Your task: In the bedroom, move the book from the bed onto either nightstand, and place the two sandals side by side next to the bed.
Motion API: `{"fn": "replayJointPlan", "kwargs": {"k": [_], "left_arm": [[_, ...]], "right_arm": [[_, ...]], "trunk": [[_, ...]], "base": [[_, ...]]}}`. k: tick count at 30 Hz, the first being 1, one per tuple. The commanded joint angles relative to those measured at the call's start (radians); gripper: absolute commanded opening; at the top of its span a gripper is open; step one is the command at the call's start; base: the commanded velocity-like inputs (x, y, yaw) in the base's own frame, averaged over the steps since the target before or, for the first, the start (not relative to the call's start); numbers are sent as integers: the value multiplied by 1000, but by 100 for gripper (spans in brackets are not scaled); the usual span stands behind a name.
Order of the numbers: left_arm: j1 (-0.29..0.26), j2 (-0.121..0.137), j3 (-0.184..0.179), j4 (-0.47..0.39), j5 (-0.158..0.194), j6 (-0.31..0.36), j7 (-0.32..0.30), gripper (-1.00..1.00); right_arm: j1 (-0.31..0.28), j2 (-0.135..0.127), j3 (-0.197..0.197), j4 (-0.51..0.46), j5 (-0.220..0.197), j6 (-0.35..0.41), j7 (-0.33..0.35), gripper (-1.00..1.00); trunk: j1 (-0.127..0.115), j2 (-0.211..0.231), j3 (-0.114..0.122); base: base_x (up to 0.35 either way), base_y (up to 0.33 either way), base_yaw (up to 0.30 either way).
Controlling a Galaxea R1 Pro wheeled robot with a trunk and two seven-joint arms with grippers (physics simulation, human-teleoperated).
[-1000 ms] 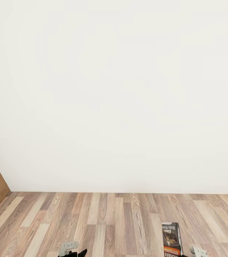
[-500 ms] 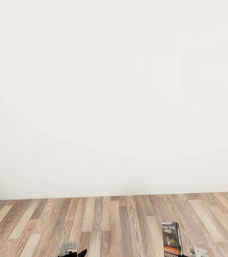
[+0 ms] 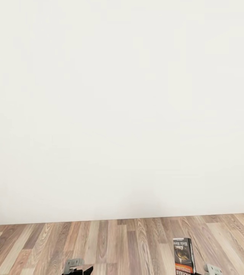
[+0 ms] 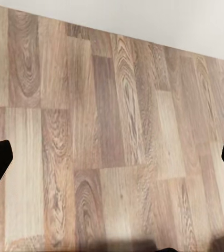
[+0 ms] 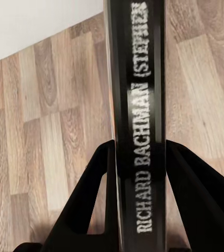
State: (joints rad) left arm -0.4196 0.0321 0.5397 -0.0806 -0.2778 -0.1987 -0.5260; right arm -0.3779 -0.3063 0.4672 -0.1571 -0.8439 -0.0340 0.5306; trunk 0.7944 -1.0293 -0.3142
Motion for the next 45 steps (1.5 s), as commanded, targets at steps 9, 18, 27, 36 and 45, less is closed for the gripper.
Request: {"fn": "replayJointPlan", "kwargs": {"k": [9,18,27,36,45], "left_arm": [[-1,0,8,1,-11,-5,-2,100],[-1,0,8,1,-11,-5,-2,100],[-1,0,7,1,-11,-5,-2,100],[-1,0,8,1,-11,-5,-2,100],[-1,0,8,1,-11,-5,-2,100]], "right_arm": [[-1,0,7,1,-9,-3,5,-100],[-1,0,7,1,-9,-3,5,-100],[-1,0,7,1,-9,-3,5,-100],[-1,0,7,1,-9,-3,5,-100],[-1,0,7,1,-9,-3,5,-100]], "trunk": [[1,-1,-1],[1,-1,-1],[1,-1,-4],[1,-1,-4],[1,-1,-4]], "base": [[330,0,0],[325,0,-47],[90,0,-234],[4,0,-275],[0,0,-278]]}}
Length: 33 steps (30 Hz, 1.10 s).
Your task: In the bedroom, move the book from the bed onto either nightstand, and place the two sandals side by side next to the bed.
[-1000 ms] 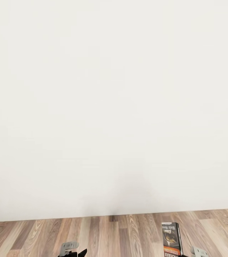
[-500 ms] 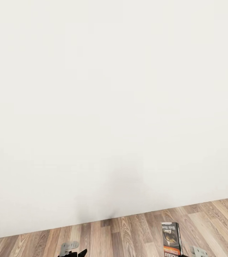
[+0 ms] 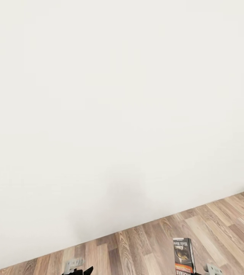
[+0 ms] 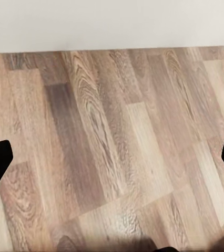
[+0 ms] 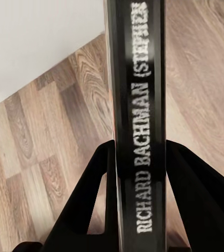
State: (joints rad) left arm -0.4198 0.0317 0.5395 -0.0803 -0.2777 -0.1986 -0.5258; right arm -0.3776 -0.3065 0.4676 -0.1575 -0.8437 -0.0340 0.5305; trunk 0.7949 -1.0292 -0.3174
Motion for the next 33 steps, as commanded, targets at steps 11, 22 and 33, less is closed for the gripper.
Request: {"fn": "replayJointPlan", "kwargs": {"k": [11,22,33], "left_arm": [[-1,1,8,1,-11,-5,-2,100],[-1,1,8,1,-11,-5,-2,100],[-1,0,8,1,-11,-5,-2,100]], "right_arm": [[-1,0,6,1,-9,-3,5,-100],[-1,0,6,1,-9,-3,5,-100],[-1,0,6,1,-9,-3,5,-100]], "trunk": [[0,-1,-1],[0,-1,-1],[0,-1,-1]], "base": [[109,0,-149],[320,0,-3],[238,0,-65]]}}
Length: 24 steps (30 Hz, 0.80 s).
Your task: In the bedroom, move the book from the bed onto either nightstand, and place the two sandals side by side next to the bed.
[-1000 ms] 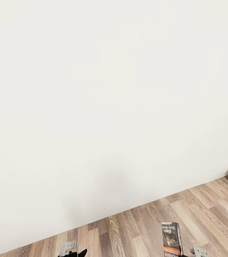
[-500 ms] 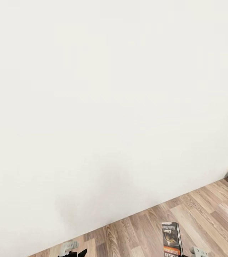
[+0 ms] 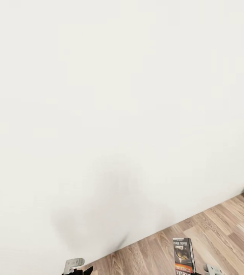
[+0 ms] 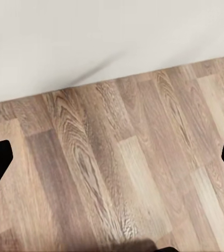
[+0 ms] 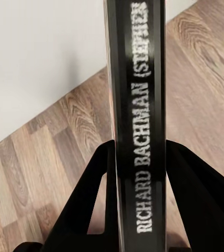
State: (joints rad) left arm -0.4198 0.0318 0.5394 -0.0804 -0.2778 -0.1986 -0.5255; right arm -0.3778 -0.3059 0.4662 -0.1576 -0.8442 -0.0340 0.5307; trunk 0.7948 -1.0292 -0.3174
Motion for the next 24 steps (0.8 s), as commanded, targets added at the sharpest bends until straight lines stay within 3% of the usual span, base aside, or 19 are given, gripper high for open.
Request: {"fn": "replayJointPlan", "kwargs": {"k": [1,13,24], "left_arm": [[-1,0,8,1,-11,-5,-2,100],[0,0,8,1,-11,-5,-2,100],[-1,0,8,1,-11,-5,-2,100]], "right_arm": [[-1,-1,8,1,-9,-3,5,-100],[-1,-1,8,1,-9,-3,5,-100],[-1,-1,8,1,-9,-3,5,-100]], "trunk": [[0,-1,-1],[0,-1,-1],[0,-1,-1]], "base": [[33,0,-211],[17,0,-233],[291,0,-223]]}}
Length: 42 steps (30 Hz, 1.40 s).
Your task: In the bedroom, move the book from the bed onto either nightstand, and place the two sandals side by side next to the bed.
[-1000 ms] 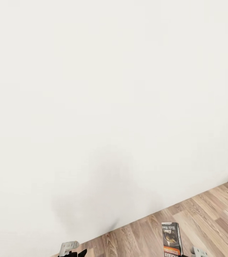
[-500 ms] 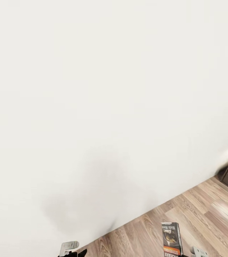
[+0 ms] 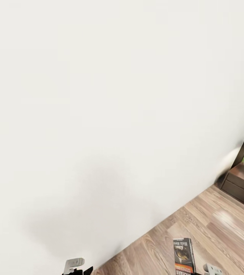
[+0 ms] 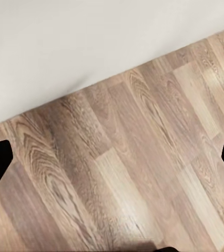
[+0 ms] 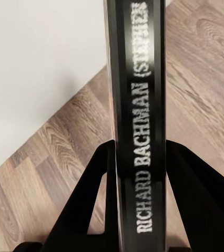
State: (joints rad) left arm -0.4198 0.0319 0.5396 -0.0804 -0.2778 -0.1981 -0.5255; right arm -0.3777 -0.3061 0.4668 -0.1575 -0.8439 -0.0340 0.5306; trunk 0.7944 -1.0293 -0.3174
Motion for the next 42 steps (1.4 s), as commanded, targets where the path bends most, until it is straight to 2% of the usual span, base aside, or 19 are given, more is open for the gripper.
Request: {"fn": "replayJointPlan", "kwargs": {"k": [1,42], "left_arm": [[-1,0,8,1,-11,-6,-2,100],[-1,-1,7,1,-11,-6,-2,100]], "right_arm": [[-1,0,7,1,-9,-3,5,-100],[-1,1,7,1,-9,-3,5,-100]], "trunk": [[1,-1,-1],[1,-1,-1]], "base": [[276,0,-215],[37,0,-217]]}}
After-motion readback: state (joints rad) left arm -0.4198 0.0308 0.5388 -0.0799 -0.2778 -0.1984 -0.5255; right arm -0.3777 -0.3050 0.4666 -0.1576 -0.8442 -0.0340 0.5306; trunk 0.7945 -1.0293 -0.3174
